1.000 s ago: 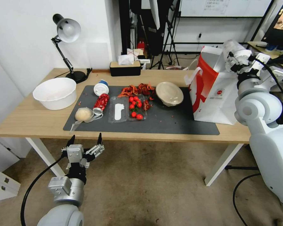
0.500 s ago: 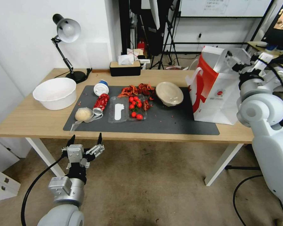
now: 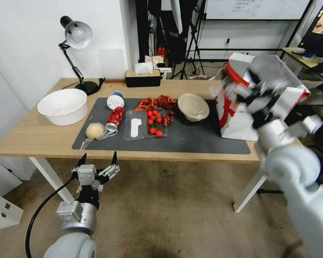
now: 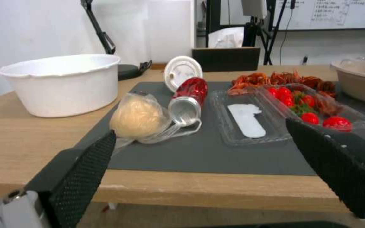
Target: Pick up the trash from the table and place it into the takeout bag.
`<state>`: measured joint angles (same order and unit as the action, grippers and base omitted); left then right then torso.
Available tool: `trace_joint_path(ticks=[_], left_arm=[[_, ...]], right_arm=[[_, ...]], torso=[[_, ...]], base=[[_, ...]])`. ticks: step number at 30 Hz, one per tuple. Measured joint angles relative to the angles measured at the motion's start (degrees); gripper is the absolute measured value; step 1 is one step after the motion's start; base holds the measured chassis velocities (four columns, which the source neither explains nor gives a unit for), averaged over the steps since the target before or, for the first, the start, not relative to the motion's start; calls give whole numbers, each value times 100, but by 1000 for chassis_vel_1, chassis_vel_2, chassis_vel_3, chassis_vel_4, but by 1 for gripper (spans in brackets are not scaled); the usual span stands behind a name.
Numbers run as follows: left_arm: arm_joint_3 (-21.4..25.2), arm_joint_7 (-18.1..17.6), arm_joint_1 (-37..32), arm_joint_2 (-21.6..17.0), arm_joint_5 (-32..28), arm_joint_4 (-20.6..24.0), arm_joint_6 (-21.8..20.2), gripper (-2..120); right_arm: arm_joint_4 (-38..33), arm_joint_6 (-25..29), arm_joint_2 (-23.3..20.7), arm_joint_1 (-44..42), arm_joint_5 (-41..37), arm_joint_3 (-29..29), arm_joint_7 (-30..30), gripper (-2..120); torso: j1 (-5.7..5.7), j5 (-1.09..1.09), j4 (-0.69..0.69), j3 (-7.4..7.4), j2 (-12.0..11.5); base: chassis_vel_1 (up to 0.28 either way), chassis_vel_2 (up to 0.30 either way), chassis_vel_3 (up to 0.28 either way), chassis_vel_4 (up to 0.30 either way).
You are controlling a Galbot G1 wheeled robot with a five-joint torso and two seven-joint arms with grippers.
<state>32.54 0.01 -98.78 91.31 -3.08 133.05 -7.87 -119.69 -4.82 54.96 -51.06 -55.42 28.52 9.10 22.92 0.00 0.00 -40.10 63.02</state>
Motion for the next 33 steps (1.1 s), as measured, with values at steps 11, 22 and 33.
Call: trace_joint_path(ticks=[11,22,33], left_arm=[[-5,0,29,-27,-31,-88,125,100],[-26,-1,55,-58,-54,-169,187,100],[14,-10,73,-106,-85,-217,244,100]], right_arm=[[-721,680,349,-1937,2120,-242,-893,100],[-801,1294,1111,-4236,4899,-864,719,100],[-183,1842,1326,-4552,5055,-1280,1208,100]], torso=[[0,0,-1,0,1],[0,0,0,0,1],[-1,0,0,-1,1]], base=[[0,0,0,0],[0,0,0,0],[0,0,0,0]])
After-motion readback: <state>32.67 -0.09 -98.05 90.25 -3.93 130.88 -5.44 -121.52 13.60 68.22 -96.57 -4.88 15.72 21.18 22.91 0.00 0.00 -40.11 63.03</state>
